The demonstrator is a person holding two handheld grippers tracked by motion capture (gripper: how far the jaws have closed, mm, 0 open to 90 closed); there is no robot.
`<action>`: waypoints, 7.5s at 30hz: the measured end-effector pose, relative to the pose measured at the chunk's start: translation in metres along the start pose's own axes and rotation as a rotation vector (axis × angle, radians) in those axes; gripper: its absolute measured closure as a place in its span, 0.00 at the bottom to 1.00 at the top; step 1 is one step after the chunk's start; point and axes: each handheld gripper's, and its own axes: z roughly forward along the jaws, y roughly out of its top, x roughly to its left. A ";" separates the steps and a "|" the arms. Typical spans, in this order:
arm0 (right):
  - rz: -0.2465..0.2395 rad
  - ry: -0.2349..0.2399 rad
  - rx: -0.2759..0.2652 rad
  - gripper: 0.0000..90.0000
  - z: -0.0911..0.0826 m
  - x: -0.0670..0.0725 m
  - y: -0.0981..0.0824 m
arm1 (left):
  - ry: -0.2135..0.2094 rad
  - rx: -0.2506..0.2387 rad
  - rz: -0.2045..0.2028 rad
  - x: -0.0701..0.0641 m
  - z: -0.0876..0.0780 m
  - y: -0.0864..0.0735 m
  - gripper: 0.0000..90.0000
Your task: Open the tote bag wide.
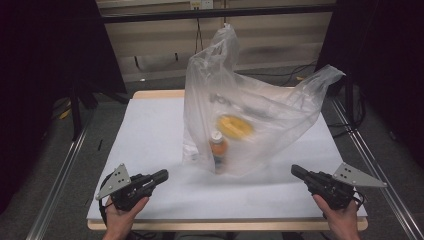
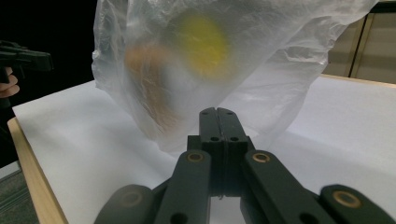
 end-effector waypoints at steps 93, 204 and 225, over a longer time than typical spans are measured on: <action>-0.058 0.254 0.092 1.00 0.158 0.022 0.139 | -0.097 0.116 -0.033 0.040 0.110 0.058 1.00; -0.146 0.330 0.169 1.00 0.191 0.056 0.131 | -0.169 -0.050 0.024 -0.006 0.012 0.097 1.00; -0.151 0.361 0.210 1.00 0.207 0.063 0.140 | -0.262 -0.115 0.092 -0.006 0.069 0.187 1.00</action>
